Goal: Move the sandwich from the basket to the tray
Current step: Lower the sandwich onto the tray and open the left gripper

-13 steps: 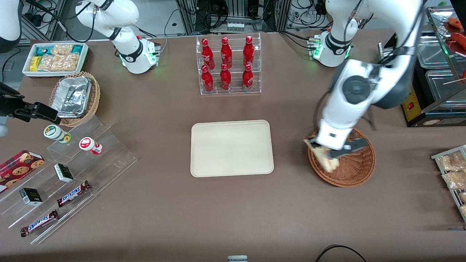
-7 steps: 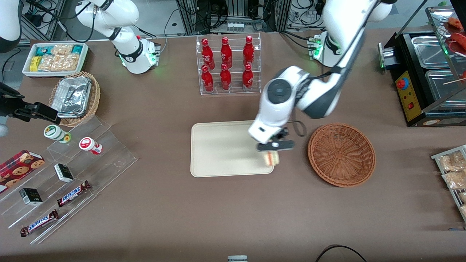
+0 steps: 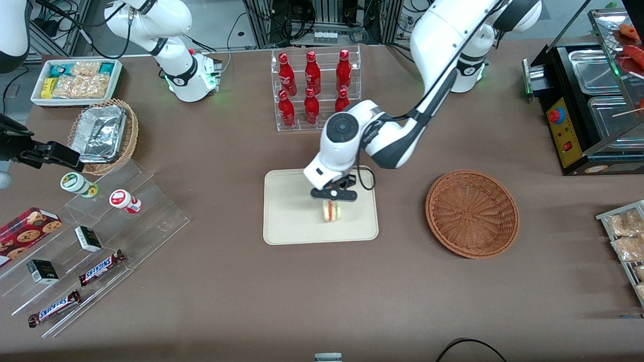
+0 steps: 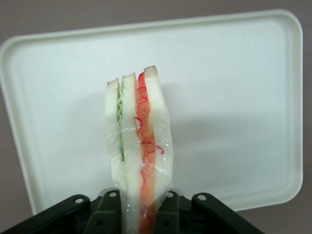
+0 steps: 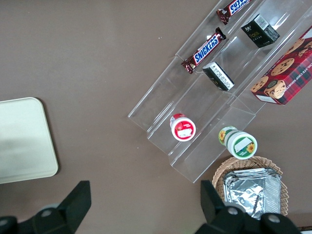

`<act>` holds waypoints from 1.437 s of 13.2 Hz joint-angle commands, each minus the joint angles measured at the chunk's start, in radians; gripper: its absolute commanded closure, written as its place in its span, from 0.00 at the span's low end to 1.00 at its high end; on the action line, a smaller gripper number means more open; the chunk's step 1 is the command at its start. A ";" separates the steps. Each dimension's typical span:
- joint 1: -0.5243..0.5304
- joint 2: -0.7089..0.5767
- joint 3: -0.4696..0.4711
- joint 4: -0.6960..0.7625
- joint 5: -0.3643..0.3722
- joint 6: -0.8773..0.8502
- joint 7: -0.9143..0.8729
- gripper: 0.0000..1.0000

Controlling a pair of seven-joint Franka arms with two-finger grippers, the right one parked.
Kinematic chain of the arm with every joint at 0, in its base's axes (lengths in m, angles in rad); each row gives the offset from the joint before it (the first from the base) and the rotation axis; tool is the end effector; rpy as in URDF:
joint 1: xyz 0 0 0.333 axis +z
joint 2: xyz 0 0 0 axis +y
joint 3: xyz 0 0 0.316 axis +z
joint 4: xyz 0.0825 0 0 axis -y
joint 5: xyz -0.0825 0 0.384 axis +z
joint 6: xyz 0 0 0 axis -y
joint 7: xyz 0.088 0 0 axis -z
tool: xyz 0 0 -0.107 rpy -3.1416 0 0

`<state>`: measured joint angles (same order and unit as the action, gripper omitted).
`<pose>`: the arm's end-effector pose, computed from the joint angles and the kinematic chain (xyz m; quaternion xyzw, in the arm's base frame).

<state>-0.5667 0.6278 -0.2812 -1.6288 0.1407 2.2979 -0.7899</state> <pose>0.4813 -0.5022 0.2713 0.9980 -0.0457 0.0038 0.0435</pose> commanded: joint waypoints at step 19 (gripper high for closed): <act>-0.053 0.159 0.016 0.139 0.119 0.014 -0.065 0.00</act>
<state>-0.6161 0.7708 -0.2686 -1.5207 0.2346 2.3146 -0.8277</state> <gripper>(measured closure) 0.652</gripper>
